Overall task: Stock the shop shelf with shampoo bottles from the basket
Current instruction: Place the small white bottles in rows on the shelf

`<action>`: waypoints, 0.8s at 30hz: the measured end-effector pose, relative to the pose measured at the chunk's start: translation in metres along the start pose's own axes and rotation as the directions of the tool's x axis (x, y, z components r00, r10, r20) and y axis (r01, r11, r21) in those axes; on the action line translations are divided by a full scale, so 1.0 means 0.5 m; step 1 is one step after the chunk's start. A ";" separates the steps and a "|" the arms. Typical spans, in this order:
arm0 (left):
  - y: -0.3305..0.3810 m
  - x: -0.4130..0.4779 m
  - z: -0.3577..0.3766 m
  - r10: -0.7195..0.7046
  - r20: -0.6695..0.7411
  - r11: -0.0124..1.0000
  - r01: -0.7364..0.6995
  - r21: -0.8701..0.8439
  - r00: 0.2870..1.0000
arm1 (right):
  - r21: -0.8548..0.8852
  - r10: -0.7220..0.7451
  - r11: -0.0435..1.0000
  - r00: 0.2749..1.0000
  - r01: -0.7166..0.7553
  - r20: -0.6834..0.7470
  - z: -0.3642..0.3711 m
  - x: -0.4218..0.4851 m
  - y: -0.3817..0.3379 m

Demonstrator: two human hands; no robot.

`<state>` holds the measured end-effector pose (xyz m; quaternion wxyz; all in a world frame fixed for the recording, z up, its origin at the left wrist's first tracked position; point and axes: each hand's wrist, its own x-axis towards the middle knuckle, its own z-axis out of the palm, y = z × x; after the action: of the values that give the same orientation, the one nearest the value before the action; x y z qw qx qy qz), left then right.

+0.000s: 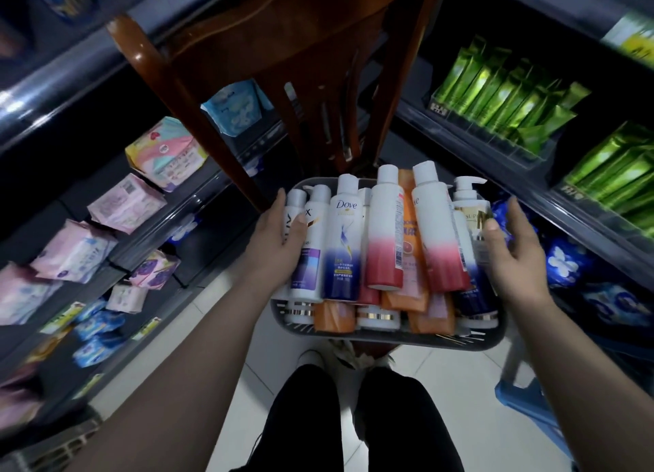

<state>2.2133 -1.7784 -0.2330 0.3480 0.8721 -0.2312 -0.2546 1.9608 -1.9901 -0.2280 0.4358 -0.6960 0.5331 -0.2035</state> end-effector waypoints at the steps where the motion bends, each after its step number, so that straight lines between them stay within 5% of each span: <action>1: 0.007 0.000 -0.001 0.002 -0.002 1.000 -0.002 0.013 1.000 | -0.014 -0.020 1.000 1.000 0.020 0.003 0.000 -0.003 -0.014; 12: 0.142 -0.060 0.028 0.170 0.025 0.951 -0.171 0.257 0.985 | -0.392 -0.162 0.898 0.978 0.201 0.132 0.042 -0.057 -0.134; 24: 0.191 -0.045 0.051 -0.024 0.063 0.931 -0.001 0.365 0.998 | -0.578 -0.086 0.801 0.986 0.155 0.146 0.067 -0.064 -0.164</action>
<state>2.1591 -1.8403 -0.1735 0.1705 0.9141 -0.2808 -0.2378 2.0211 -1.9437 -0.1725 0.2150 -0.8393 0.4991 -0.0169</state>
